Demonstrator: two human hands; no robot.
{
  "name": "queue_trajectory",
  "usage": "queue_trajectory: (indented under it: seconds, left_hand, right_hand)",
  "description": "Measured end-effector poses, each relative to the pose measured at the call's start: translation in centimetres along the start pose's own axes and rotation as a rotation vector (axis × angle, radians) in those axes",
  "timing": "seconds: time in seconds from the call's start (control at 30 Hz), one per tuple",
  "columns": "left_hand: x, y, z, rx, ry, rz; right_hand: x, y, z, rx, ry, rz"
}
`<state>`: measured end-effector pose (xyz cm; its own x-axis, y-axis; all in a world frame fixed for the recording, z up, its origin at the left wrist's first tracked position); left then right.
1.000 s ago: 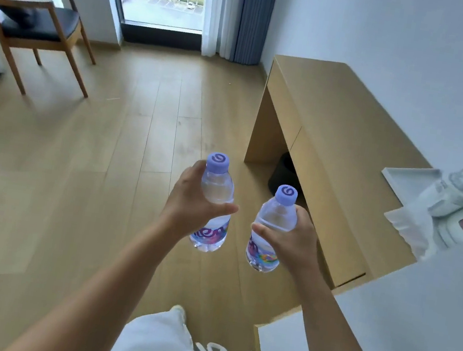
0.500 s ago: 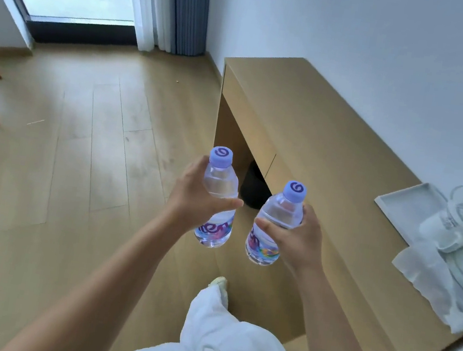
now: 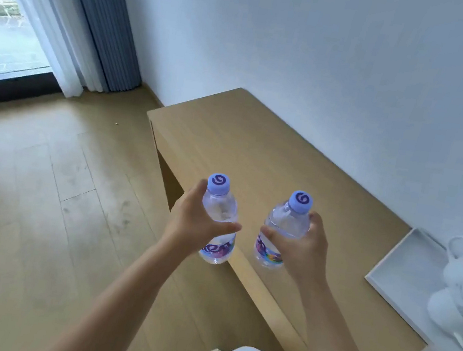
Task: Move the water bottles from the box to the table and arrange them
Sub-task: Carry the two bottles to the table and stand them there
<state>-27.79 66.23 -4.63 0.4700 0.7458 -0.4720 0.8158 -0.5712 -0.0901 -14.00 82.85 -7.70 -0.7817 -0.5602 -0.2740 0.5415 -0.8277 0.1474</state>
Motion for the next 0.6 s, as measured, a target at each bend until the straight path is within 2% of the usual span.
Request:
queue_trajectory:
  seconds: [0.13,0.43,0.6]
  left_hand:
    - [3.3,-5.7,-0.1,-0.014,0.033,0.113]
    - [12.4,-16.0,-2.0,0.128,0.092,0.432]
    - [17.3,-19.4,-4.4,0.227,0.072,0.608]
  right_hand:
    - [-1.5,-3.3,-0.9,0.066,-0.001,-0.117]
    - [-3.6,-7.0,-2.1,0.152,-0.032,-0.366]
    - [-3.6,-7.1,-2.3,0.195,-0.028,-0.41]
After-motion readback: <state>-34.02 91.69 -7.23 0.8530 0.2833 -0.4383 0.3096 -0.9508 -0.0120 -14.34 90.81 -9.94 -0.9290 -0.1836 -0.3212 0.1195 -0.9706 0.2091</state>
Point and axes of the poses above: each hand's wrist, its own y-axis away from the middle knuckle, its own x-axis out of the palm, z = x × y, the point moved 6 cm from there along -y, towards the middle knuckle, and after that the axes turned 7 degrees about x, right-handed, at the moved point
